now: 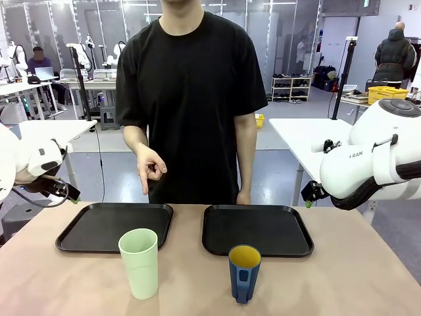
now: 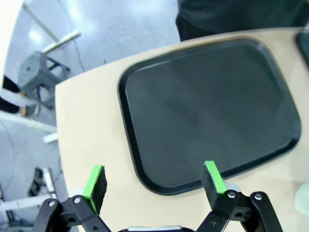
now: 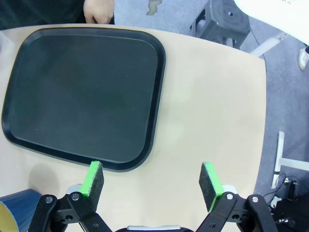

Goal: Sort and store the cups by type.
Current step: Pick up the Reusable plastic cup.

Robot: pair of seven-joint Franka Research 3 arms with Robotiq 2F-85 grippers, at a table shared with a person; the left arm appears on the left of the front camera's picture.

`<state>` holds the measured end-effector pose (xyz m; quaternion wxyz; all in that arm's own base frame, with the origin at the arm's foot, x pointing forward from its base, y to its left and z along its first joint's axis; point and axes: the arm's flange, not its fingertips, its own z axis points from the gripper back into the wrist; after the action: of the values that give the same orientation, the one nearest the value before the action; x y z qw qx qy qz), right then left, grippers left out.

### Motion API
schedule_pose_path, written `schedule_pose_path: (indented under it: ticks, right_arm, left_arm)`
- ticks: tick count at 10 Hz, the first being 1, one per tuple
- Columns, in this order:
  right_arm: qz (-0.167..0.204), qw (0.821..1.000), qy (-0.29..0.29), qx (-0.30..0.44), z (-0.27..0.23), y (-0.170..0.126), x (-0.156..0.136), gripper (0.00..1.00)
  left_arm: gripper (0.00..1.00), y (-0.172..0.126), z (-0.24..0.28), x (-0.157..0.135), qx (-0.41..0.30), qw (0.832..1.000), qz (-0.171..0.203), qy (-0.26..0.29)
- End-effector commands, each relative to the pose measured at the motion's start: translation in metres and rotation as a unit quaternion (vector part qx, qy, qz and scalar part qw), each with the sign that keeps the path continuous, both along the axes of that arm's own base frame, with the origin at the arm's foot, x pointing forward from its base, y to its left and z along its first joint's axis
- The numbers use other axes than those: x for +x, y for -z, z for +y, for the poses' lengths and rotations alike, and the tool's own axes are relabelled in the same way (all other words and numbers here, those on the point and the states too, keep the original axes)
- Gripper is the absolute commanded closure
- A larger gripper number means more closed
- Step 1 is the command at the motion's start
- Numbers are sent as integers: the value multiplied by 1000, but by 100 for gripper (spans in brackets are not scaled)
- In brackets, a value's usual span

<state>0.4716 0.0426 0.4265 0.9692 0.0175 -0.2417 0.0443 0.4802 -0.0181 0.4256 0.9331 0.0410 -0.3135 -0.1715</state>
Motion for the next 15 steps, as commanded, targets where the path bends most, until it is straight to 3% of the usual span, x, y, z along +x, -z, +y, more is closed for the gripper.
schedule_pose_path:
  ticks: [1,3,4,5,6,7,8,9,14,15]
  right_arm:
    - [-1,1000,-3,-6,-1,2,1,0]
    - [-1,1000,-3,-6,-1,2,1,0]
    - [-1,1000,-3,-6,-1,2,1,0]
    - [-1,1000,-3,-6,-1,2,1,0]
    - [-1,1000,-3,-6,-1,2,1,0]
    - [-1,1000,-3,-6,-1,2,1,0]
    - [-1,1000,-3,-6,-1,2,1,0]
    - [-1,1000,-3,-6,-1,2,1,0]
    - [-1,1000,-3,-6,-1,2,1,0]
    - [-1,1000,-3,-6,-1,2,1,0]
  left_arm:
    - [0,-18,16,-9,73,989,13,127]
    - [0,-27,16,-25,200,944,48,257]
    - [0,-28,14,-31,239,911,76,326]
    - [0,-26,13,-34,276,885,106,359]
    - [0,-23,10,-35,282,873,104,385]
    - [0,-20,9,-37,279,864,109,404]
    - [0,-18,13,-34,308,872,119,362]
    - [0,-17,4,-37,269,875,117,384]
    - [0,-17,6,-37,278,871,119,387]
    - [0,1,12,-40,231,870,99,423]
